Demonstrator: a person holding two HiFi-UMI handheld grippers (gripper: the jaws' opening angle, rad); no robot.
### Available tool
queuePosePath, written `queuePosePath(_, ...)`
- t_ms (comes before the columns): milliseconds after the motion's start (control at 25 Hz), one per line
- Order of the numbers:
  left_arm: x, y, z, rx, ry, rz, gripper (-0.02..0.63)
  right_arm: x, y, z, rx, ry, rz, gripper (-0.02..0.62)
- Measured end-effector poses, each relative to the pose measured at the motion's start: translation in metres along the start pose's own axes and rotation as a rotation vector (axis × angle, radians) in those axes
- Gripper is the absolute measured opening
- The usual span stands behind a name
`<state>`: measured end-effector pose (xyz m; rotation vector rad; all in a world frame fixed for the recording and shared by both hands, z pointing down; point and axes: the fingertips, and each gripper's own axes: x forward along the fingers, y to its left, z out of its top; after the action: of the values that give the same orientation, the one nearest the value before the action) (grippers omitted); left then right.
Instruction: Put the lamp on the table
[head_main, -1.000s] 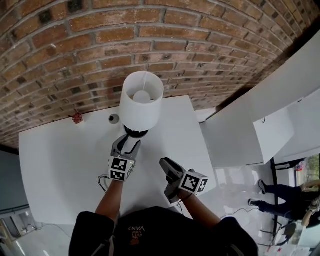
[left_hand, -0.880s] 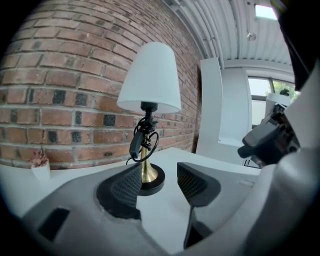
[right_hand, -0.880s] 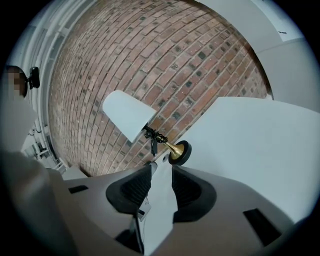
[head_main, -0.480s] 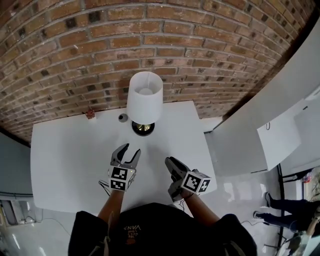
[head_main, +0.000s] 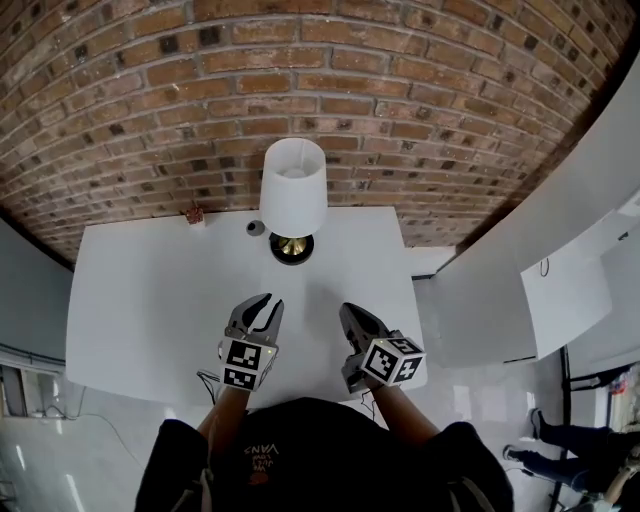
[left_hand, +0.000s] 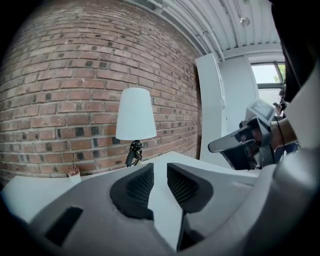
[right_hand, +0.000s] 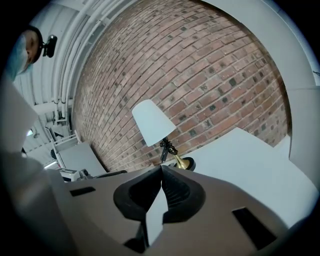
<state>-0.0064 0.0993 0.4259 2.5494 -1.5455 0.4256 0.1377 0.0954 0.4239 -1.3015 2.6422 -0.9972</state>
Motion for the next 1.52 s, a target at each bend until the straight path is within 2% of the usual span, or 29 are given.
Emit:
queuePosePath(200,-0.012,-0.019,0.014,-0.017,-0.038,0.009,0.011,-0.012,0.000,0.011,-0.055,-0.013,0.026,0.000)
queuePosePath(440,-0.021,-0.039,0.018,-0.085,-0.028,0.006,0.011,-0.026,0.001,0.017,-0.134,-0.001,0.063,0.000)
queuePosePath(840,-0.039,-0.078,0.005,-0.072,-0.002,0.047,0.009,-0.050,-0.001,-0.001,-0.214,0.058,0.102,-0.002)
queuePosePath(1000,-0.043,-0.083,0.004,-0.078,-0.018,0.064,0.009,-0.053,0.002,-0.009,-0.242,0.086,0.109,-0.002)
queuePosePath(1520,-0.038,-0.091,-0.002,-0.084,-0.007,0.061,0.009,-0.062,-0.005,-0.014,-0.264,0.089,0.071,-0.003)
